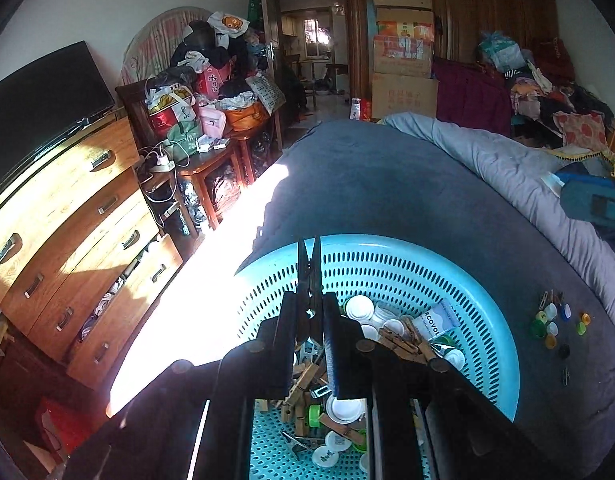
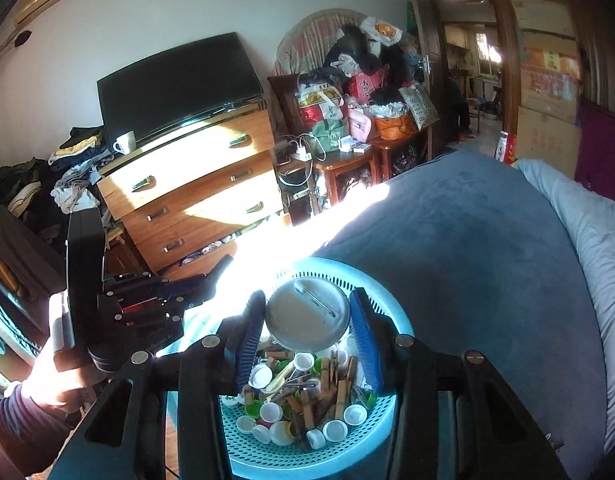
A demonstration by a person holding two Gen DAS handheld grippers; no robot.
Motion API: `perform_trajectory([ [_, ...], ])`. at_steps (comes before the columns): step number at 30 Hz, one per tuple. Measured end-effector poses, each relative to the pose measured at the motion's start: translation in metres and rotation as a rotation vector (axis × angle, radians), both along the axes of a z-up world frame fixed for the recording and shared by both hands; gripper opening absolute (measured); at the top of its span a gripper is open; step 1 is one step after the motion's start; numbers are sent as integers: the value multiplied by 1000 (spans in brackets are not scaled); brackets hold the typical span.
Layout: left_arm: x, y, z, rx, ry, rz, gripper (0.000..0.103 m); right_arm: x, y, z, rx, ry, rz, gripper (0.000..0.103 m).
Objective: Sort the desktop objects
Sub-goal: 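Open both tools over the teal basket to drop the lid and clothespin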
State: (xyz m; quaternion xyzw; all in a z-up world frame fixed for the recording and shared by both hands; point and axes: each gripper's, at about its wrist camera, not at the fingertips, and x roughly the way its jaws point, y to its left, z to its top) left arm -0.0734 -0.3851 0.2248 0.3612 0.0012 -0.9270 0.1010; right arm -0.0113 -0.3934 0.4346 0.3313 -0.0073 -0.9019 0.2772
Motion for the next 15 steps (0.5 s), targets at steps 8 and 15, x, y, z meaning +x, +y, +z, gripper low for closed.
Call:
perform_trajectory([
  [8,-35,-16,-1,5,-135,-78,13,-37,-7,1,-29,-109,2,42],
  [15,-38,-20,-21,22,-158,-79,13,-45,-14,-4,-27,-132,15,42],
])
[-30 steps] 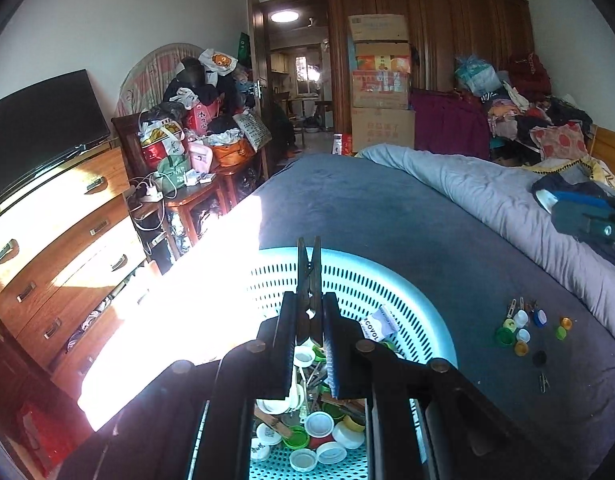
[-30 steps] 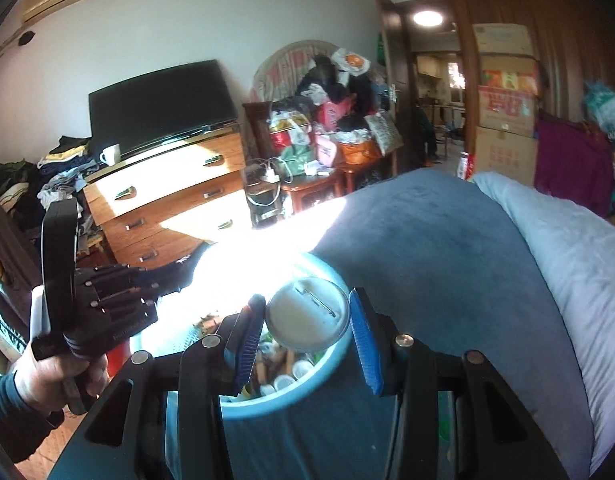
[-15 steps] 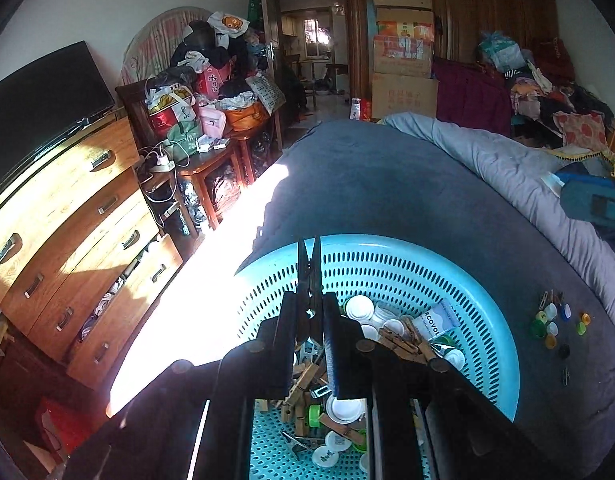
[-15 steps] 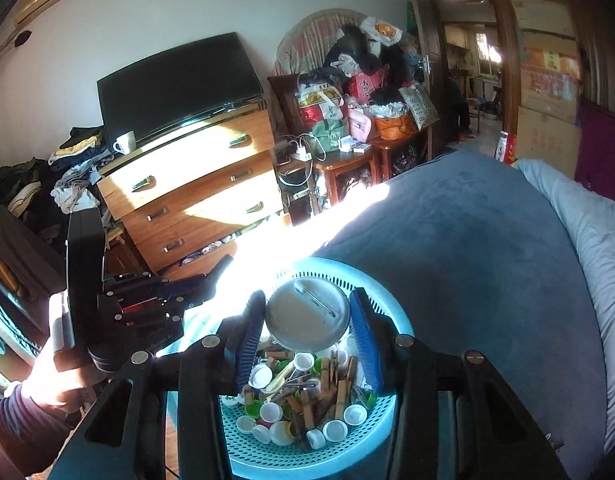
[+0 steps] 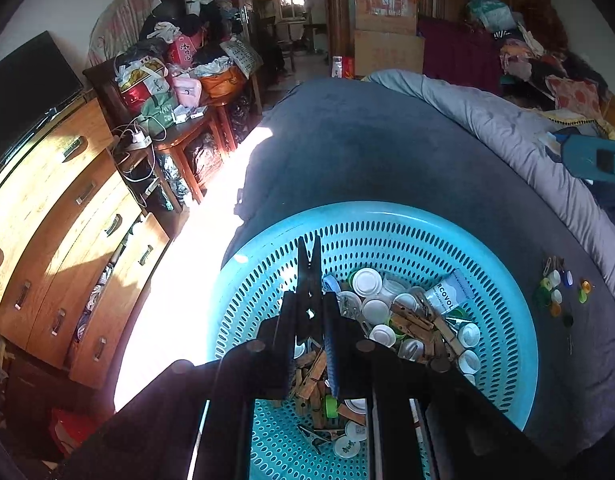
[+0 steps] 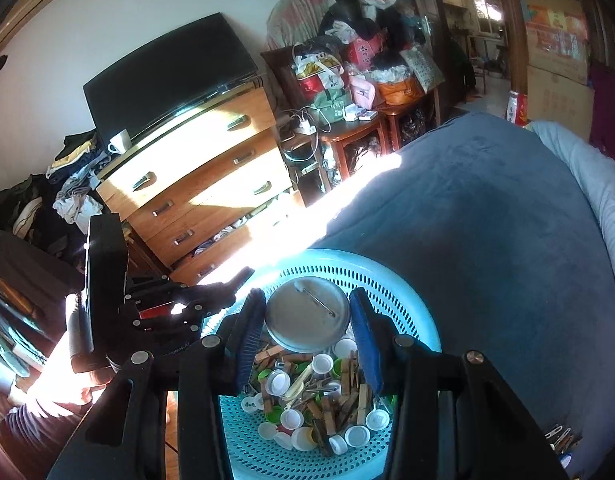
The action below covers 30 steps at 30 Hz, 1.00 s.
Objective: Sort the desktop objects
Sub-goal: 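Open both tools over the teal basket to drop the lid and clothespin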
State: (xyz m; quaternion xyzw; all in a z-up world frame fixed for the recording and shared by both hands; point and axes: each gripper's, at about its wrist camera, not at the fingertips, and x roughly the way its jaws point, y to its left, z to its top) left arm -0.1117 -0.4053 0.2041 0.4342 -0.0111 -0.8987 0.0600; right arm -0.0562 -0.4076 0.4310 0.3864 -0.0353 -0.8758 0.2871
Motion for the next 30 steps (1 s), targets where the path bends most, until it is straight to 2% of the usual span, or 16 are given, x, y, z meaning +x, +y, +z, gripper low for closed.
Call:
perform_trajectory([
  [15,-5,2,-1,-5,9,1,13,-8,-11,-11,-2,-12,7,42],
  [16,-5,3,0,-9,14,0,14,-8,-12,-11,0,-12,10,42],
  [17,-6,3,1,-14,17,2,23,-7,-14,-11,5,-8,15,43],
  [18,-5,4,4,-27,22,11,30,-7,-15,-10,5,-6,14,50],
  [19,-4,3,7,-42,30,23,46,-8,-14,-8,1,-3,2,77],
  [20,-1,3,12,-58,42,38,58,-8,-11,-5,-8,9,-12,88],
  [21,0,2,17,-69,52,50,60,-7,-8,0,-20,20,-24,94],
  [26,12,11,48,-87,109,70,60,10,17,17,-37,54,-62,94],
  [28,23,29,67,-91,163,65,60,33,35,23,-17,105,-77,103],
  [30,40,62,83,-64,226,18,71,61,61,22,31,168,-117,103],
])
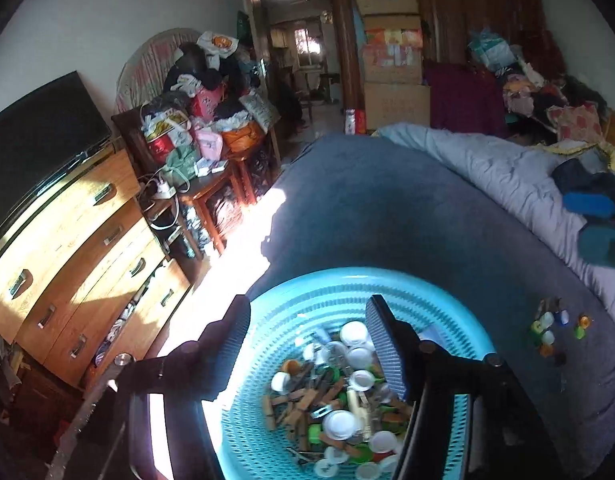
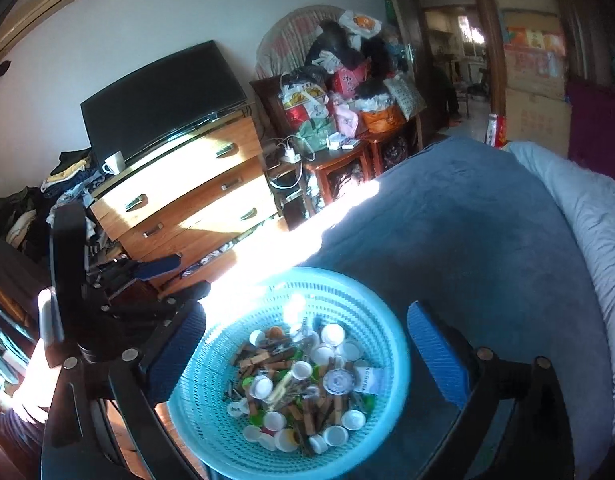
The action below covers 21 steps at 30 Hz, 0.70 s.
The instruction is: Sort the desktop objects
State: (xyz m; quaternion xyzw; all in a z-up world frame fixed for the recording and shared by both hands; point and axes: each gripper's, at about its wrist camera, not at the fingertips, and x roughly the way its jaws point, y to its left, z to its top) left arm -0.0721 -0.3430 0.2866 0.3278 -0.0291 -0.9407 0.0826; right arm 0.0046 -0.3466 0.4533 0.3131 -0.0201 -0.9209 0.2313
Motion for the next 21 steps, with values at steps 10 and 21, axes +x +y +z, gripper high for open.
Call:
perform_trajectory([
  [10,32,236,-99,57,-60,-306,103,150,204,-169,364,-108,-491,103],
  [21,-32,268,-275,-50,-295,-96,103,223,310,-318,218,-289,-766,103],
])
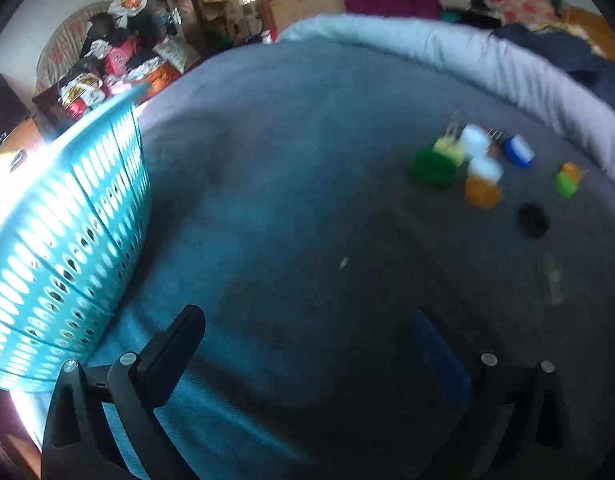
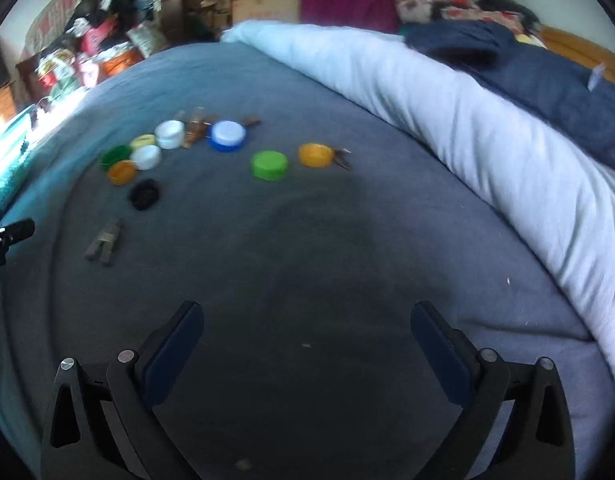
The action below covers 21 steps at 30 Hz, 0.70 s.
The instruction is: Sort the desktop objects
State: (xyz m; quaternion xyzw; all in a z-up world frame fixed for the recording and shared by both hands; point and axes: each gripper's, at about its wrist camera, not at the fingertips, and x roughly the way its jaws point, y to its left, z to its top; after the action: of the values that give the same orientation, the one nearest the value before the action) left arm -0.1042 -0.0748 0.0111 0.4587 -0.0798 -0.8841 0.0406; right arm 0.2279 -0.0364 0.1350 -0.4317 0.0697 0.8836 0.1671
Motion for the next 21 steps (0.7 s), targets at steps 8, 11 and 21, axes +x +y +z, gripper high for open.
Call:
perform_trajectory([
  [8,-10,6,-5,32,23,25,103,-4,4,-7,-51,-2,-3,103],
  [11,-9,4,-6,35,39,27,103,-3,5,-8,-61,6,-3,103],
  [21,-10,-9,-13,50,47,27,103,-2,6,-10,-62,-2,-1,103],
])
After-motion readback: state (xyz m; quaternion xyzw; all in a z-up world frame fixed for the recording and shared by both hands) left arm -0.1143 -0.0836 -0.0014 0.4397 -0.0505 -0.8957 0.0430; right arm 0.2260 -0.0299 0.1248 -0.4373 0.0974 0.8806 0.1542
